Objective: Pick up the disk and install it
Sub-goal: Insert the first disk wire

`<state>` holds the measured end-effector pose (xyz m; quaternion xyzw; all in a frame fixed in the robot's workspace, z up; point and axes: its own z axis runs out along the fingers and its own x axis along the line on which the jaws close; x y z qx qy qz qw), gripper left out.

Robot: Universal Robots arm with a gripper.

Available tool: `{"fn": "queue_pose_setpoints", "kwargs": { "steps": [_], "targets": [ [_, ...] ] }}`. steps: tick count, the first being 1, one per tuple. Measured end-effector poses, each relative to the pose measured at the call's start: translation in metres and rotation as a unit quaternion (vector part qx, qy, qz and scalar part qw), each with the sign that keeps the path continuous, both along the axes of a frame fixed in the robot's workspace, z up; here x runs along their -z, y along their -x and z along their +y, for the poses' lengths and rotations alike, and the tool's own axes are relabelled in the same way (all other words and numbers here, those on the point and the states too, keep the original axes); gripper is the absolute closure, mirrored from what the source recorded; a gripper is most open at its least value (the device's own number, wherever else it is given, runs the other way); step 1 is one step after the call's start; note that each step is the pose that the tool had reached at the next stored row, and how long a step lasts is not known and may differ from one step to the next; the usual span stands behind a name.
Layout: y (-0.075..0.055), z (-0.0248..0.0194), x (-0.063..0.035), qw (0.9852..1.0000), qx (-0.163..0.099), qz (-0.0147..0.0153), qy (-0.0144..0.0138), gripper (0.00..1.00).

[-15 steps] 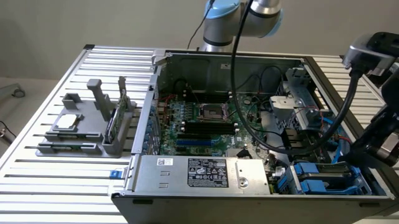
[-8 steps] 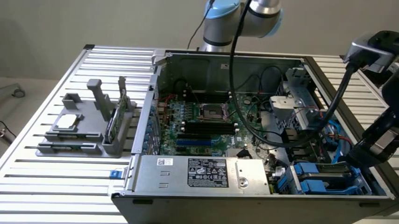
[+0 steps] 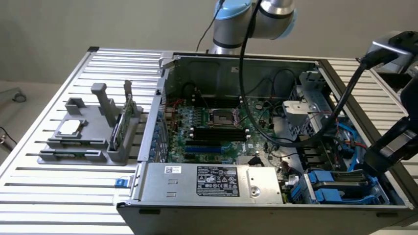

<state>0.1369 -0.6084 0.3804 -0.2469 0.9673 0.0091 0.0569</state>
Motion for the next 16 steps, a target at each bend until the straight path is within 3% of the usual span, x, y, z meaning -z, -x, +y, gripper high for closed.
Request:
{"fn": "queue_pose_setpoints", "kwargs": {
  "steps": [4, 8, 12, 16],
  "targets": [
    [0.0, 0.0, 0.0001, 0.9994, 0.036, 0.0, 0.0, 0.63],
    [0.0, 0.0, 0.0002, 0.9974, 0.072, 0.0, 0.0, 0.63],
    [0.0, 0.0, 0.0003, 0.9941, 0.109, 0.0, 0.0001, 0.63],
    [0.0, 0.0, 0.0005, 0.9895, 0.144, 0.0, 0.0, 0.63]
  ]
}}
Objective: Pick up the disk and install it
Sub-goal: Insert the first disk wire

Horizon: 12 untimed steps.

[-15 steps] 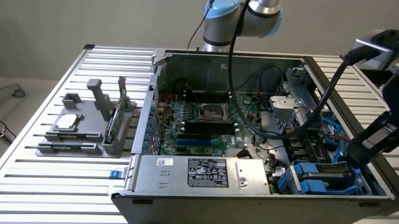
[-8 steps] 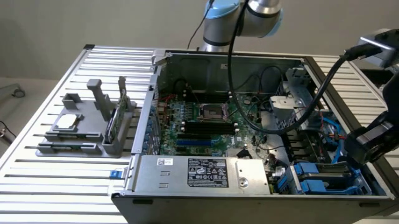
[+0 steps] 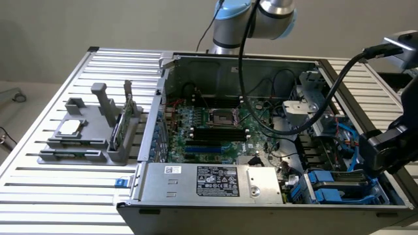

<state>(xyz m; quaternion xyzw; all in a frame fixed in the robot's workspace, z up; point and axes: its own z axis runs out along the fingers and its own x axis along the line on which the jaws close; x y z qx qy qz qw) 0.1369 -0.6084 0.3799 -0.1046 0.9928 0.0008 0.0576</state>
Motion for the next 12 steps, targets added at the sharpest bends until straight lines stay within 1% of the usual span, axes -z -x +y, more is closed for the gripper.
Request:
{"fn": "queue_pose_setpoints", "kwargs": {
  "steps": [2, 4, 9, 10, 11, 12],
  "targets": [
    [0.0, 0.0, 0.0001, 0.9998, 0.019, 0.0, 0.0, 0.63],
    [0.0, 0.0, 0.0002, 0.9993, 0.037, 0.0, 0.0, 0.63],
    [0.0, 0.0, 0.0007, 0.9969, 0.079, 0.0003, 0.0001, 0.63],
    [0.0001, -0.0001, 0.0007, 0.9965, 0.084, 0.0013, 0.0002, 0.63],
    [0.0001, 0.0, 0.0006, 0.9962, 0.087, 0.0036, 0.0004, 0.63],
    [0.0001, 0.0, 0.0006, 0.996, 0.089, 0.007, 0.0007, 0.63]
  ]
}}
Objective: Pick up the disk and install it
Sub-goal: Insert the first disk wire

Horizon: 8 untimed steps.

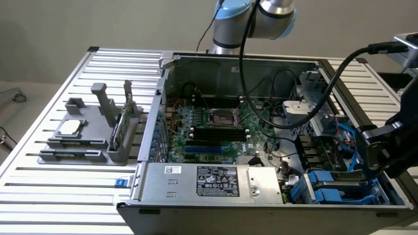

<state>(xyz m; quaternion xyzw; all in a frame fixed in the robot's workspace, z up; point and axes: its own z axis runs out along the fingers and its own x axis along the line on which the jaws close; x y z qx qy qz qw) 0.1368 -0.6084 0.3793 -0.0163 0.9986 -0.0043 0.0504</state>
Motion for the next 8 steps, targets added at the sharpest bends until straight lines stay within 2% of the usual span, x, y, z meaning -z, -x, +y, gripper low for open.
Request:
{"fn": "queue_pose_setpoints", "kwargs": {
  "steps": [5, 6, 8],
  "targets": [
    [0.0062, -0.0006, 0.0003, 0.9999, 0.001, 0.0168, -0.0002, 0.63],
    [0.0072, -0.0006, 0.0003, 0.9998, 0.002, 0.019, -0.0002, 0.63],
    [0.0076, -0.0008, 0.0001, 0.9998, 0.002, 0.0195, 0.0, 0.63]
  ]
}}
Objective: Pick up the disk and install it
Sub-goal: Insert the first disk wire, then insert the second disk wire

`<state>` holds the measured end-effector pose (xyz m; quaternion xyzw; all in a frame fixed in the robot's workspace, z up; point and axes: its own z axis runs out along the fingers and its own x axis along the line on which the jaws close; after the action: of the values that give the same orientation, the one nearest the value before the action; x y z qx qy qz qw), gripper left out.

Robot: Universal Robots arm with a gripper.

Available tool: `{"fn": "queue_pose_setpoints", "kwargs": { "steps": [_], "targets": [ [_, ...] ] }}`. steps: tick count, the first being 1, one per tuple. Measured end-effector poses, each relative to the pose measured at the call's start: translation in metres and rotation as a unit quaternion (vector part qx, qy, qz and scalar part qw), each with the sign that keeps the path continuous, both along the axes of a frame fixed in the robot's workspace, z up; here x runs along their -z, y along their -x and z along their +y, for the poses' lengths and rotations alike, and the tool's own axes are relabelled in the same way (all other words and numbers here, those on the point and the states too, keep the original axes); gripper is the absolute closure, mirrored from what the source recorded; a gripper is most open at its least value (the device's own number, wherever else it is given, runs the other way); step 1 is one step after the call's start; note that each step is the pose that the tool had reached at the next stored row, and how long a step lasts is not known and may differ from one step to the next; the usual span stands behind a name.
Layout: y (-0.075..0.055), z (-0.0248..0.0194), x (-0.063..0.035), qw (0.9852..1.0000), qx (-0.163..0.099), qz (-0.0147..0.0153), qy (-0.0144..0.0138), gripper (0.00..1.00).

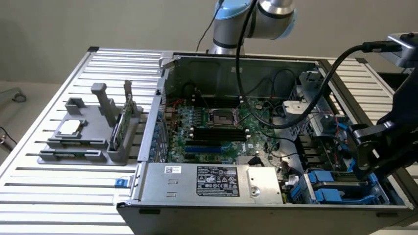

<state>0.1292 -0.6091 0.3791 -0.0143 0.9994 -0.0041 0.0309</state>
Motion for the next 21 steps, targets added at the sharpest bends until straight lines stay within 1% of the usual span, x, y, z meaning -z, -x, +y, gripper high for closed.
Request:
{"fn": "queue_pose_setpoints", "kwargs": {
  "steps": [15, 18, 21],
  "targets": [
    [0.0001, 0.0, 0.0001, 1.0, 0.002, 0.0, 0.0, 0.63],
    [0.0001, 0.0, 0.0003, 0.9996, 0.027, 0.0, -0.0002, 0.63],
    [0.0001, 0.0, 0.0006, 0.9985, 0.054, 0.0, -0.0001, 0.63]
  ]
}}
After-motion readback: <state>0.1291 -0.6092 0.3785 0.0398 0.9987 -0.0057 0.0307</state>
